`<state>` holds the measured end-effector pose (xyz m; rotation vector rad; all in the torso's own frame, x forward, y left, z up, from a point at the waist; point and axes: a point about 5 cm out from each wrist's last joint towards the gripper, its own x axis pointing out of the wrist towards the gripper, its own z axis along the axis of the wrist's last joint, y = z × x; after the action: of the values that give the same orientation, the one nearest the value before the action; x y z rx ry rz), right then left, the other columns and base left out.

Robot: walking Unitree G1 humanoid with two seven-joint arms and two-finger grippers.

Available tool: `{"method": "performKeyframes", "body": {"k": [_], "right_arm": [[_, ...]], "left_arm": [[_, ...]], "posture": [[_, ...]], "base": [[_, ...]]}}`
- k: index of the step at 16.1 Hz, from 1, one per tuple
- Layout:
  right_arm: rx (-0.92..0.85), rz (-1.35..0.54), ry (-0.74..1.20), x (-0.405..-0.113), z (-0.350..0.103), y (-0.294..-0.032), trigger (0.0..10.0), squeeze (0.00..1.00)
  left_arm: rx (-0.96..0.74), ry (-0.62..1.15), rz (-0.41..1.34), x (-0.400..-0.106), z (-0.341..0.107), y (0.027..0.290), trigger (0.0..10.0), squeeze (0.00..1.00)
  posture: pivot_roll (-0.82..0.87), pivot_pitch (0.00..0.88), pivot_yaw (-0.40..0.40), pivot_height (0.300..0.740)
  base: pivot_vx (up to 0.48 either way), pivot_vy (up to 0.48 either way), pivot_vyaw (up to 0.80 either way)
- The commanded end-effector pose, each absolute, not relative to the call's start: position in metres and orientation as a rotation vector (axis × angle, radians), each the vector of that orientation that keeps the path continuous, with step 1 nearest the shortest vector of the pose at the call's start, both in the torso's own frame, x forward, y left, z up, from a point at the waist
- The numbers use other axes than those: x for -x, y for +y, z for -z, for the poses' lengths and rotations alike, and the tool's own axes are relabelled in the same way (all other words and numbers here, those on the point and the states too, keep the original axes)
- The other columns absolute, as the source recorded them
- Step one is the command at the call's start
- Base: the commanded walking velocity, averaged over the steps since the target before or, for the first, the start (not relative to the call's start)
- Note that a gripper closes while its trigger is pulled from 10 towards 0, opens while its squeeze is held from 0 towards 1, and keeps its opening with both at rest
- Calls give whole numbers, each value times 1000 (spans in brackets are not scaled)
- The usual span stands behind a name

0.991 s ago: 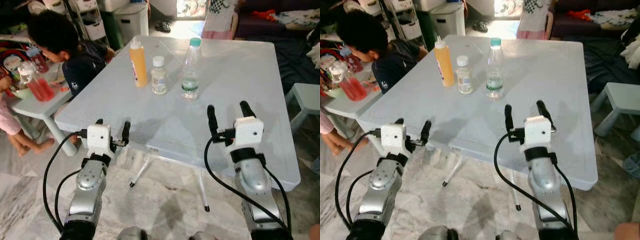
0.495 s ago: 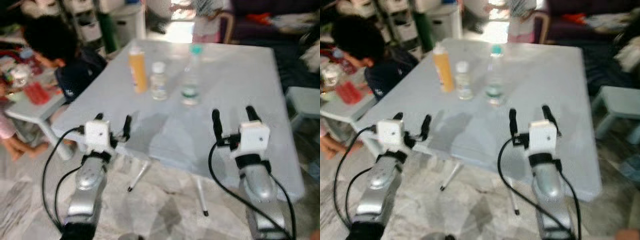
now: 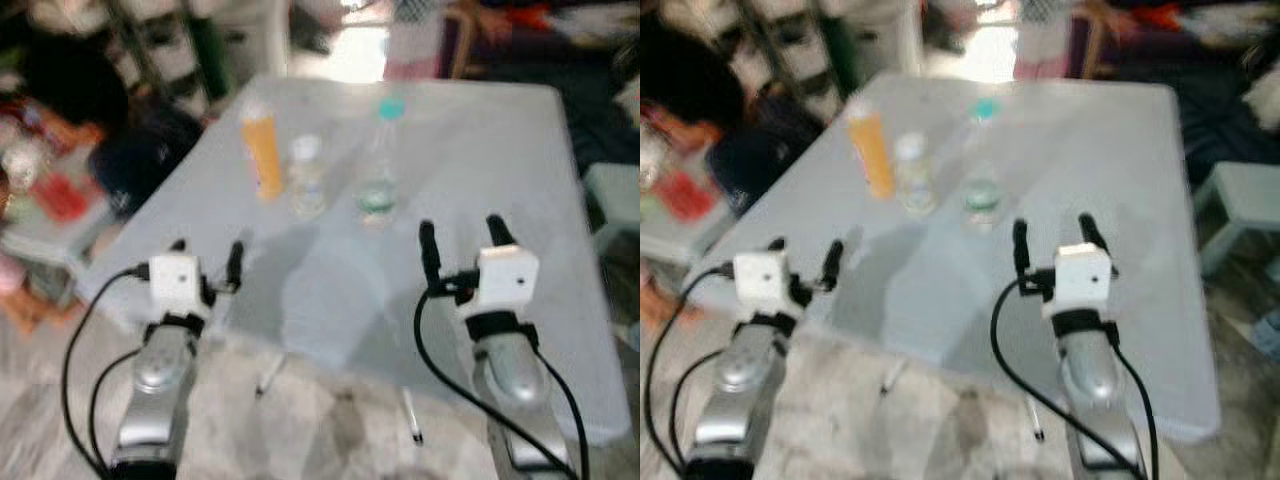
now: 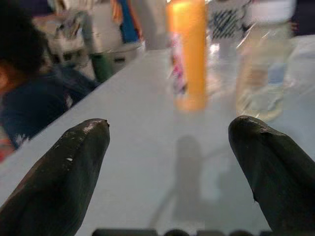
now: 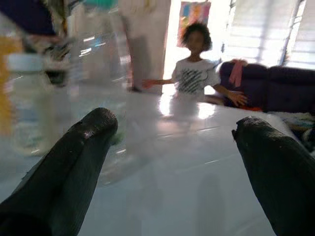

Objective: Restocking fridge

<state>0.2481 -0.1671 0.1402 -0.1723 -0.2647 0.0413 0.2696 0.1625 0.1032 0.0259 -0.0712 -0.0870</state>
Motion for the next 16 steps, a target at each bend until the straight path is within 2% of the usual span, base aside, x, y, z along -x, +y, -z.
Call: {"method": "performKeyframes", "body": {"k": [1,5,8,10,11,16], "right_arm": [[194,-32,-276,-248,-144,-172,10000,0],[187,-44,-269,-249,-145,-170,10000,0],[199,-91,-281,-252,-148,-165,10000,0],[216,-190,-324,-261,-160,-157,10000,0],[215,-227,-374,-280,-179,-157,10000,0],[259,-309,-437,-303,-205,-159,10000,0]], "left_arm": [[-15,-77,97,-270,-106,158,10000,0],[-18,-74,90,-269,-106,158,10000,0],[-25,-63,84,-269,-105,158,10000,0],[-36,-64,77,-271,-106,159,10000,0],[-44,-63,73,-270,-108,161,10000,0],[-51,-58,64,-266,-107,162,10000,0]], "posture": [[-62,60,92,740],[-59,68,87,740],[-57,72,85,740],[-46,87,87,740],[-36,100,87,740],[-11,105,80,740]], "base": [[311,0,0],[287,0,0],[0,0,0],[0,0,0],[0,0,0],[0,0,0]]}}
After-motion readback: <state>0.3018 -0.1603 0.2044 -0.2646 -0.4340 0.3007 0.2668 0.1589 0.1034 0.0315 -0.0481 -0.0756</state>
